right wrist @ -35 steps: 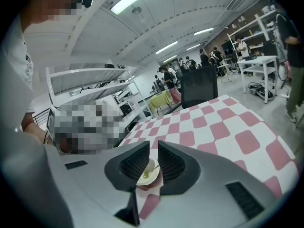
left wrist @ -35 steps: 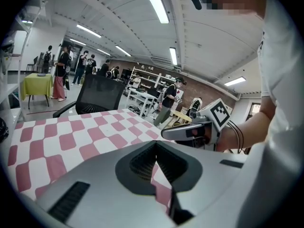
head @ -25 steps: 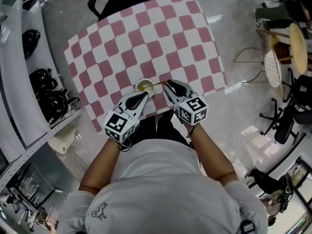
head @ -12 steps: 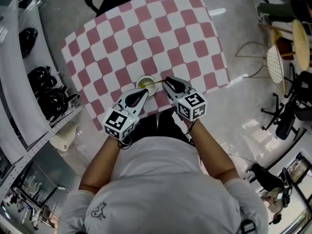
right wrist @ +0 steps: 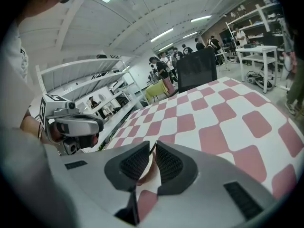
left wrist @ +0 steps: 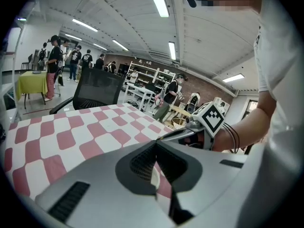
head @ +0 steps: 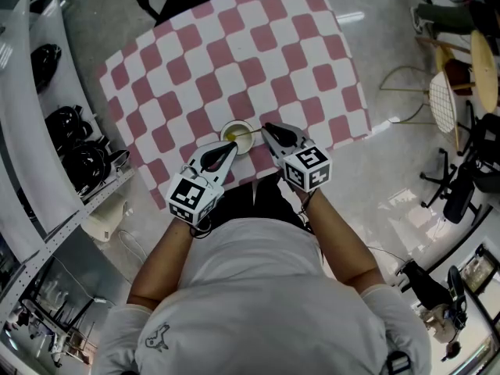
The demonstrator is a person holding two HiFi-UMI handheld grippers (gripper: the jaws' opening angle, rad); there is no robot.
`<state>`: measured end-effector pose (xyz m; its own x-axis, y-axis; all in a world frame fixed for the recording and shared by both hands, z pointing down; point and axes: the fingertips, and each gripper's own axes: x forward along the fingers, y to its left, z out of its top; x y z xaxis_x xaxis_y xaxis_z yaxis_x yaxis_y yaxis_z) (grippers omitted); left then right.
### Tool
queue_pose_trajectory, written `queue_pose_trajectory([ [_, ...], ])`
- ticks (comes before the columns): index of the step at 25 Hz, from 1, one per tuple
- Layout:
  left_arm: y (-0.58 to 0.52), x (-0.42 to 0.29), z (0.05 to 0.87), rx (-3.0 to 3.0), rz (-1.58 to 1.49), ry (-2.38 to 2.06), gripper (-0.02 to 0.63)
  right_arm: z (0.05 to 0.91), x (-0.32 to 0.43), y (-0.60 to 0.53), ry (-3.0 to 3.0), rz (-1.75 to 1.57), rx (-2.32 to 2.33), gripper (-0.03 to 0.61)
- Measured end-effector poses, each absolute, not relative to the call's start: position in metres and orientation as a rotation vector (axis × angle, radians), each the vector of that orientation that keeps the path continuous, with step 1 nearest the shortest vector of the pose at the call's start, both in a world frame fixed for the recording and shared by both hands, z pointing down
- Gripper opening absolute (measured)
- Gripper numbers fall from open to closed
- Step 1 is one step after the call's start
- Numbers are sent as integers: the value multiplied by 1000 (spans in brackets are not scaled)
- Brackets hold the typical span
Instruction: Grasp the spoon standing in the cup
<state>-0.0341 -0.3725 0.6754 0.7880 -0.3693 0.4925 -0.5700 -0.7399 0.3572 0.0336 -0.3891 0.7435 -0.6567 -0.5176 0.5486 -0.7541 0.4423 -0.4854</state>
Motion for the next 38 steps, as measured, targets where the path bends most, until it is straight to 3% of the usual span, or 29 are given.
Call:
queue_pose_trajectory([
  [22,-377,-44,652,2452,442,-806,11,706,24,-389,-2438,932,1030,37],
  [38,-369,-38,589,2529,318,-884,11,628,31,-381,-2544,716,1032,35],
])
